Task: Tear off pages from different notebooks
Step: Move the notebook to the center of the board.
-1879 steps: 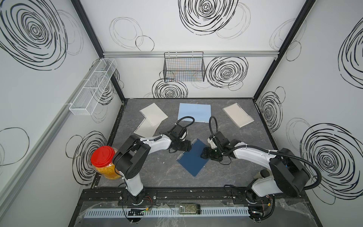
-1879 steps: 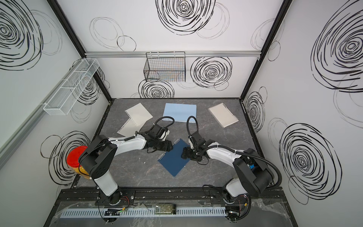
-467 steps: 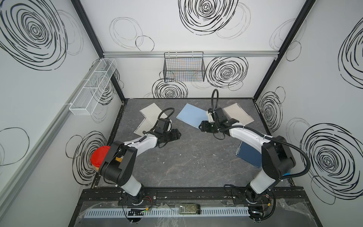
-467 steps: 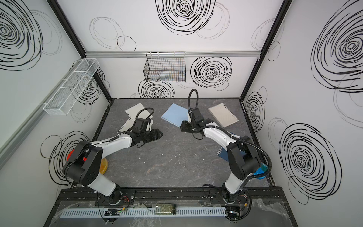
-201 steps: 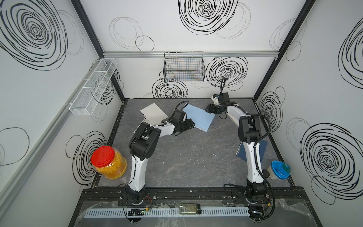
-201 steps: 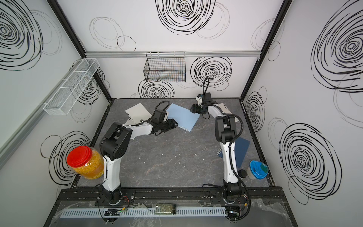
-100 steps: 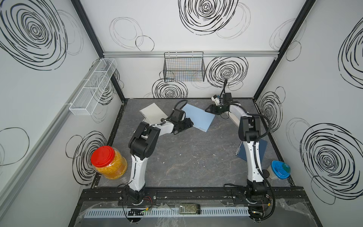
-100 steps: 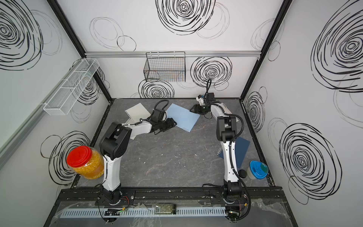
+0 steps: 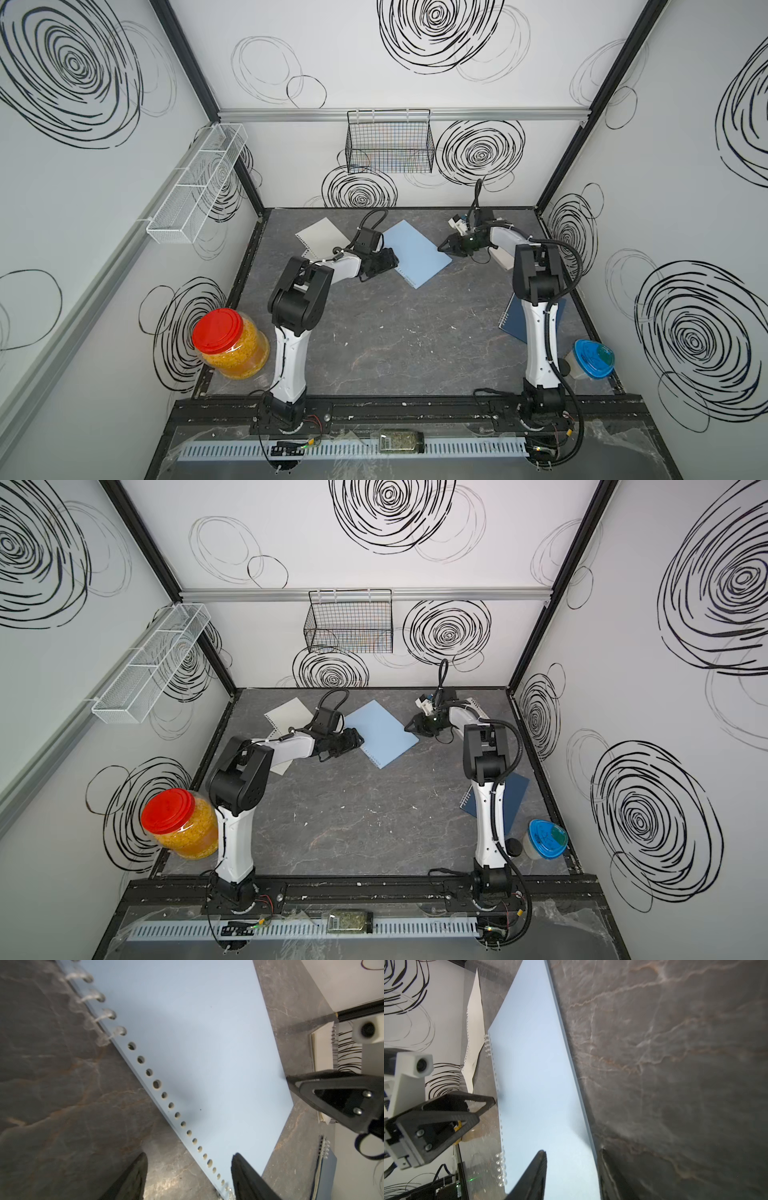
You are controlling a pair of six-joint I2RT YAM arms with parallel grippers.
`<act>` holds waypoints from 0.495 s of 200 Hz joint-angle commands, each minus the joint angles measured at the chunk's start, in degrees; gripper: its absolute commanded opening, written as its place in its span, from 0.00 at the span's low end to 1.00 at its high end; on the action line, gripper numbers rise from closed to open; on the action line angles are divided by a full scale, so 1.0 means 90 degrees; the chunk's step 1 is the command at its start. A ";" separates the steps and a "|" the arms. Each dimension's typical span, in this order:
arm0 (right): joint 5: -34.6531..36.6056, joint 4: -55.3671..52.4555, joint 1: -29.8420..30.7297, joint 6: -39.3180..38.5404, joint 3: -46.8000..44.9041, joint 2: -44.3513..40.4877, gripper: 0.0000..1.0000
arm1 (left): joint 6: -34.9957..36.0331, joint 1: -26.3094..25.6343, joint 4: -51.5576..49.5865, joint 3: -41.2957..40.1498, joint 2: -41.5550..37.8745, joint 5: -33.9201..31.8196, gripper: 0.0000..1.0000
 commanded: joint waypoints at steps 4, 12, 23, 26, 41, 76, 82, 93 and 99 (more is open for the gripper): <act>-0.0008 -0.0087 0.0111 0.0035 -0.0505 -0.0391 0.39 | 0.0269 0.0069 -0.0180 0.0219 0.0170 -0.0104 0.67; -0.0039 0.0022 0.0155 0.0110 -0.0722 -0.0514 0.39 | 0.0328 0.0066 -0.0216 0.0263 0.0189 -0.0104 0.67; -0.0080 0.0215 0.0234 0.0196 -0.1031 -0.0697 0.36 | 0.0389 0.0062 -0.0272 0.0317 0.0197 -0.0097 0.67; -0.0088 0.0273 0.0264 0.0218 -0.1139 -0.0740 0.35 | 0.0401 0.0058 -0.0277 0.0320 0.0200 -0.0087 0.67; -0.0043 0.0421 0.0379 0.0327 -0.1474 -0.0962 0.31 | 0.0453 0.0034 -0.0267 0.0303 0.0209 -0.0030 0.67; 0.0106 0.1266 0.0535 0.1057 -0.2524 -0.1613 0.19 | 0.0689 -0.0091 -0.0357 0.0191 0.0113 0.0006 0.67; 0.0155 0.1486 0.0552 0.1239 -0.2768 -0.1765 0.15 | 0.0738 -0.0111 -0.0373 0.0156 0.0080 0.0003 0.66; 0.0126 0.1879 0.0595 0.1475 -0.3230 -0.2041 0.13 | 0.0835 -0.0157 -0.0372 0.0075 0.0013 -0.0004 0.67; 0.0163 0.2094 0.0638 0.1628 -0.3468 -0.2186 0.11 | 0.0884 -0.0178 -0.0373 0.0033 -0.0020 -0.0006 0.67</act>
